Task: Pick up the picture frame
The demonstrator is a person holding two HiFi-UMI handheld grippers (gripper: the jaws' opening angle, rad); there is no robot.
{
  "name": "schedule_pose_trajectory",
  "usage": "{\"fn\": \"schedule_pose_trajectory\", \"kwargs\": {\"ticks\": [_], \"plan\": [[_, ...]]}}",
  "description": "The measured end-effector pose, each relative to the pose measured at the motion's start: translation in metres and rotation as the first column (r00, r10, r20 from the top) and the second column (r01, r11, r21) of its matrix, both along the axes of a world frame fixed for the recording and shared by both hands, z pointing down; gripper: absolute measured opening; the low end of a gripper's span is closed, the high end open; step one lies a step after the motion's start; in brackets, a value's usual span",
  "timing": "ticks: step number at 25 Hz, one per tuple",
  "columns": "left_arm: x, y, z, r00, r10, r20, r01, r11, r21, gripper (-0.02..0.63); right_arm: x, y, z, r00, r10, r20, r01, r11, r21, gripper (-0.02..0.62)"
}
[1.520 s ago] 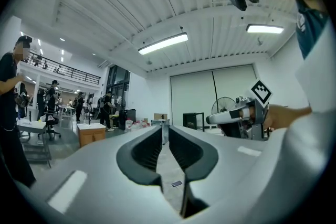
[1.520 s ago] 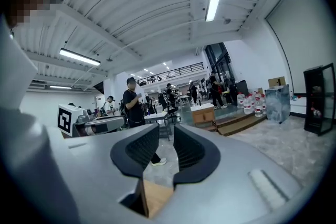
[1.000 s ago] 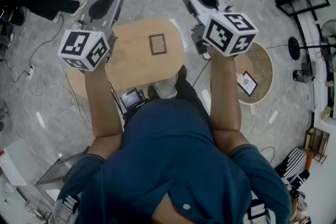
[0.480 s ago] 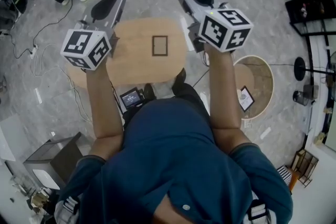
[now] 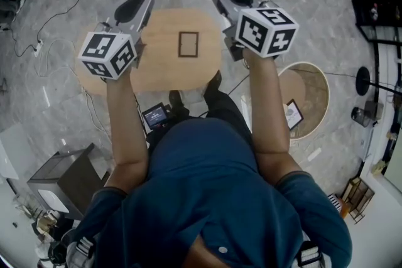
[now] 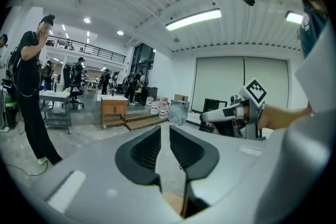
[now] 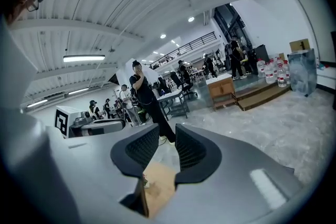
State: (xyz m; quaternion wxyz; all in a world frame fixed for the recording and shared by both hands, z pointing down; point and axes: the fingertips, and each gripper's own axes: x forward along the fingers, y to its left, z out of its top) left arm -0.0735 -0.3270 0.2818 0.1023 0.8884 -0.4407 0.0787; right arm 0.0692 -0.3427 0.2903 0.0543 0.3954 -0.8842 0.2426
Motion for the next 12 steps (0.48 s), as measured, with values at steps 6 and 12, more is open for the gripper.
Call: {"fn": "schedule_pose_trajectory", "kwargs": {"ticks": [6,12], "plan": [[0.006,-0.008,0.065,1.000,-0.012,-0.021,0.010,0.993,-0.119,0.054,0.004,-0.003,0.064,1.000,-0.008,-0.004,0.007,0.994,-0.105,0.094],[0.000,-0.013,0.158,1.000,-0.031,-0.004,0.029,0.963,-0.267,0.057,0.002,-0.002,0.148,1.000,0.008,-0.004,-0.009,0.973,-0.229,0.094]]}}
